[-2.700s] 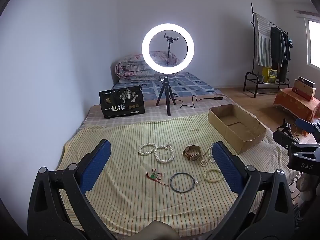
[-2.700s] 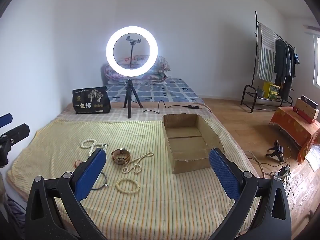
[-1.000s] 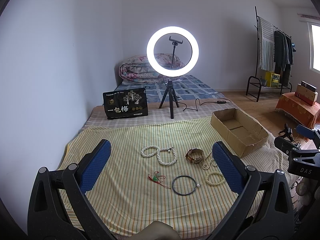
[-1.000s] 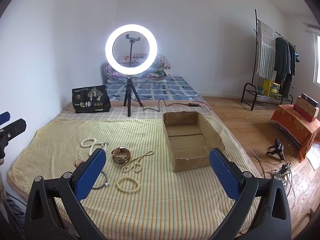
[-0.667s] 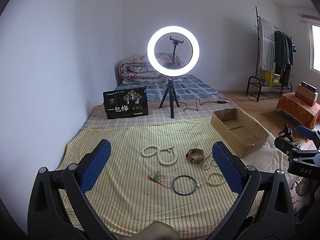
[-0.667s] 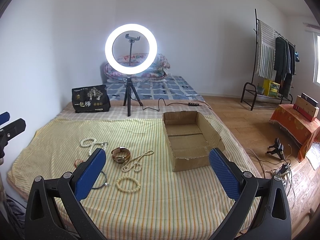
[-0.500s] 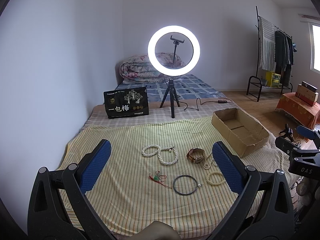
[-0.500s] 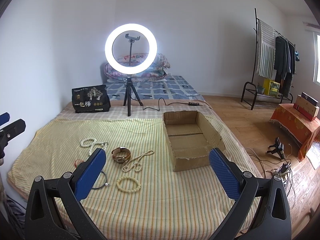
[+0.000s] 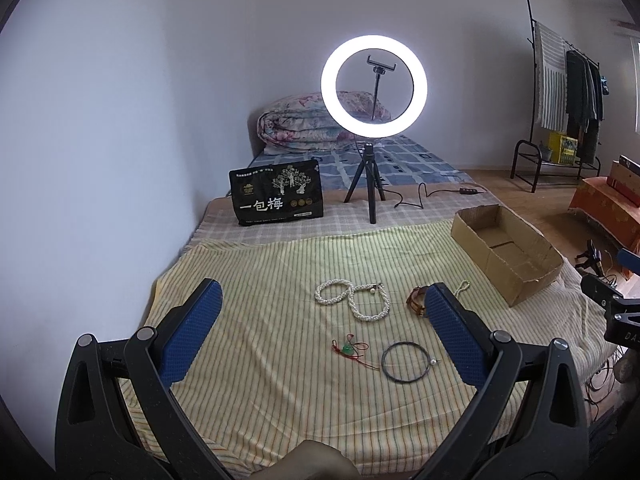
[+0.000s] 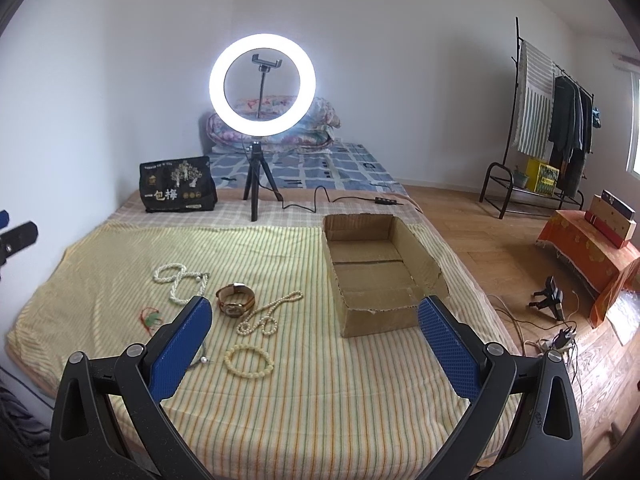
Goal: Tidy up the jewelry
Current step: 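Move left gripper to the green jade pendant while right gripper approaches the pale bead bracelet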
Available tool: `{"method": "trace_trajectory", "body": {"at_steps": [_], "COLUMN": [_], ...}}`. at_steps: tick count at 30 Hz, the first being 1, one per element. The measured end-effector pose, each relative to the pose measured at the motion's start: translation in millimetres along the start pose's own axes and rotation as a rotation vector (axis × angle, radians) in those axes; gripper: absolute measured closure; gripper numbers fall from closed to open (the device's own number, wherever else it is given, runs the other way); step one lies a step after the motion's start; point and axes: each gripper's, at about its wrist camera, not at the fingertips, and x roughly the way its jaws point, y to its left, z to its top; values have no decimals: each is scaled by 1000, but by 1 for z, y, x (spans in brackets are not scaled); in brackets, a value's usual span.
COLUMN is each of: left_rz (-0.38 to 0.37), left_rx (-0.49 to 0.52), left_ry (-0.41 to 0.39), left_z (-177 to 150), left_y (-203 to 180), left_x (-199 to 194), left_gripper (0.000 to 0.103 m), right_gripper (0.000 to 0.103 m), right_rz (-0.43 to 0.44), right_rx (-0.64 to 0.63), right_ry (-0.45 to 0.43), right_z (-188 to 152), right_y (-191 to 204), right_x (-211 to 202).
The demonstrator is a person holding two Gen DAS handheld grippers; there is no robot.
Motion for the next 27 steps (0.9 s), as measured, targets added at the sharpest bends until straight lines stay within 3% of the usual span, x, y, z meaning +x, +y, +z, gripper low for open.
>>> {"method": "trace_trajectory", "body": {"at_steps": [5, 10, 16, 24, 27], "left_rz": [22, 14, -40, -141, -185], "left_rx": [20, 15, -15, -93, -136], "left_ry": [25, 97, 191, 376, 474], "left_z": [6, 5, -2, -14, -25], "left_y": [16, 29, 38, 41, 40], "left_x": [15, 38, 69, 119, 145], "left_gripper": [0, 0, 0, 27, 41], "right_gripper": [1, 1, 1, 12, 23], "right_rz": [-22, 18, 55, 243, 295], "right_rx": [-62, -153, -265, -338, -331], "right_ry": [30, 93, 178, 319, 390], "right_z": [1, 4, -2, -11, -16], "right_y": [-2, 2, 12, 32, 38], "right_x": [12, 36, 65, 96, 115]}}
